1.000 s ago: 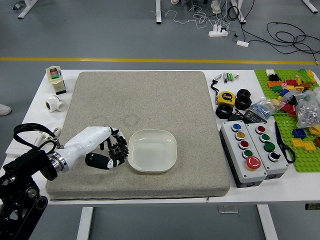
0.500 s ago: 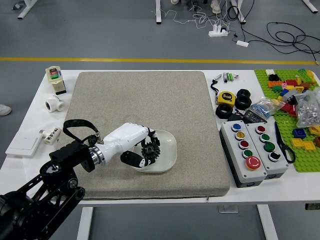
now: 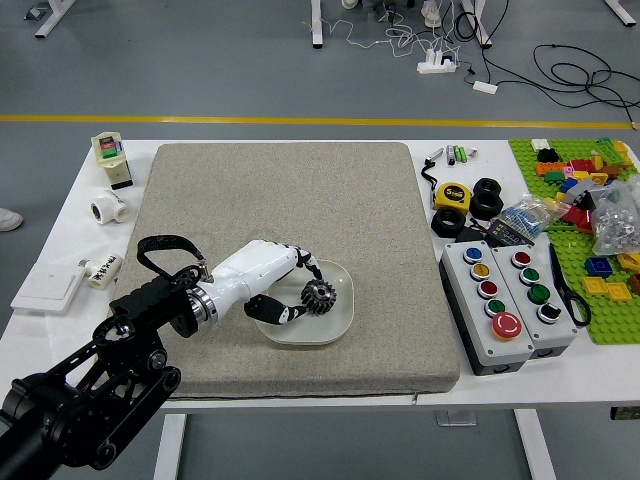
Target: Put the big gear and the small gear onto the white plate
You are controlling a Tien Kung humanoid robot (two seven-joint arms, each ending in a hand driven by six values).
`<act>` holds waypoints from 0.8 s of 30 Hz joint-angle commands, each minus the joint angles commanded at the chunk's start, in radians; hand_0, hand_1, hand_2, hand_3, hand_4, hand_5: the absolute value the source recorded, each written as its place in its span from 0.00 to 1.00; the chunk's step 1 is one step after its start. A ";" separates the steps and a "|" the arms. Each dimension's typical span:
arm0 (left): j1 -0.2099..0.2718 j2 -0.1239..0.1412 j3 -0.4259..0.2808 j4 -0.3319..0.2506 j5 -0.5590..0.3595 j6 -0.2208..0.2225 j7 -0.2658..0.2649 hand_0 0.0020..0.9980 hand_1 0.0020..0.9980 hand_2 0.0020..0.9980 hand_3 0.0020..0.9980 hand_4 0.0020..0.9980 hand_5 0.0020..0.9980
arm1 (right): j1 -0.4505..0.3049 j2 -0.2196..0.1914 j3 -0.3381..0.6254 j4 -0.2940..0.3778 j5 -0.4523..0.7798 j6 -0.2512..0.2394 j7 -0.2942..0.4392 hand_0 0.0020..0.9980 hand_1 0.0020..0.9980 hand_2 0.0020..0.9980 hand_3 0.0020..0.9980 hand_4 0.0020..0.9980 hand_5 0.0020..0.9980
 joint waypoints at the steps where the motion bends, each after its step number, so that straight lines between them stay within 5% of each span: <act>1: 0.000 0.000 -0.004 -0.002 0.000 0.006 0.001 0.72 0.82 0.89 0.87 1.00 0.16 | 0.000 0.000 0.001 0.000 0.000 0.000 0.000 0.61 0.61 0.70 0.57 0.77 0.72; 2: 0.001 0.000 -0.007 -0.003 0.000 0.009 0.002 0.75 0.85 0.94 0.96 1.00 0.19 | 0.000 0.000 0.001 0.000 0.000 0.000 0.000 0.61 0.61 0.70 0.57 0.77 0.72; 12: 0.030 0.010 -0.128 -0.049 0.000 0.025 0.041 0.75 0.85 0.93 0.98 0.93 0.10 | 0.000 0.001 0.003 0.000 -0.002 0.000 0.000 0.61 0.61 0.70 0.57 0.77 0.72; 13: 0.036 0.017 -0.152 -0.055 0.000 0.011 0.045 0.75 0.85 0.93 0.98 0.93 0.10 | -0.001 0.001 0.004 0.000 -0.003 0.000 -0.001 0.61 0.61 0.70 0.57 0.77 0.72; 14: 0.038 0.019 -0.160 -0.057 0.000 0.007 0.046 0.73 0.80 0.87 0.91 0.79 0.02 | -0.001 0.001 0.004 0.000 -0.004 0.000 -0.001 0.61 0.61 0.70 0.57 0.77 0.72; 19: 0.064 0.053 -0.218 -0.057 0.000 -0.037 0.053 0.73 0.80 0.87 0.91 0.79 0.02 | -0.003 0.001 0.007 0.000 -0.009 0.000 -0.002 0.61 0.61 0.70 0.57 0.77 0.72; 20: 0.074 0.065 -0.230 -0.056 0.000 -0.050 0.054 0.63 0.75 0.83 0.91 0.75 0.00 | -0.003 0.001 0.007 0.000 -0.009 0.000 -0.002 0.61 0.61 0.70 0.57 0.77 0.72; 24: 0.096 0.099 -0.252 -0.057 0.000 -0.096 0.056 0.63 0.75 0.83 0.91 0.75 0.00 | -0.005 0.001 0.008 0.000 -0.008 -0.001 -0.003 0.61 0.61 0.70 0.57 0.77 0.72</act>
